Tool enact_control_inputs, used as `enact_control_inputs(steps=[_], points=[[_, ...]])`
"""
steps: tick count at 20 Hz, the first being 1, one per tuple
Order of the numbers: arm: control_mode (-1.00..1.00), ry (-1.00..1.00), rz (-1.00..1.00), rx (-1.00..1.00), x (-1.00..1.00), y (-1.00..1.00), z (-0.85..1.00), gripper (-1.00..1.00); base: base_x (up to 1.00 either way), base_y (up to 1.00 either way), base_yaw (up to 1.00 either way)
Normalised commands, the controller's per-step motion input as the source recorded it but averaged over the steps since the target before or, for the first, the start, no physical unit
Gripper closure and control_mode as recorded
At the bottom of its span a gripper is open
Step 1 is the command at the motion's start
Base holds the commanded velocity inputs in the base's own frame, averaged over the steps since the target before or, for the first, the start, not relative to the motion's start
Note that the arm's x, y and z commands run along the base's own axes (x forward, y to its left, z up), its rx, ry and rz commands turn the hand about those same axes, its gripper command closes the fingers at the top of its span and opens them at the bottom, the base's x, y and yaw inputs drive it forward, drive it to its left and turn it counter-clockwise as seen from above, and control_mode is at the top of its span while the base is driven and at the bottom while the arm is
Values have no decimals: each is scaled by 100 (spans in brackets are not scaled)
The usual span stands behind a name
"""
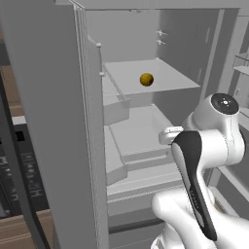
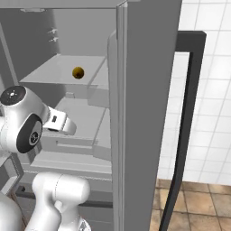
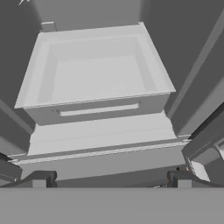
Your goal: Retrieve a lemon from the fridge and place it on the cutting board with the fish.
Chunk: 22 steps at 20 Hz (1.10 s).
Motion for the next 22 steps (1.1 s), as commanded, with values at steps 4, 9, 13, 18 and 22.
enact_control_inputs(steps=[4, 9, 13, 18, 22], points=[[100, 0, 0, 0, 0, 0, 0, -100, 37, 0, 0], [-100, 0, 1, 0, 0, 0, 0, -100, 12, 0, 0], [-100, -9, 13, -2, 0, 0, 20, -100, 0, 0, 0], [-100, -19, 7, -12, 0, 0, 52, -100, 0, 0, 0], [-100, -13, 0, -14, 0, 14, 65, -100, 0, 0, 0]])
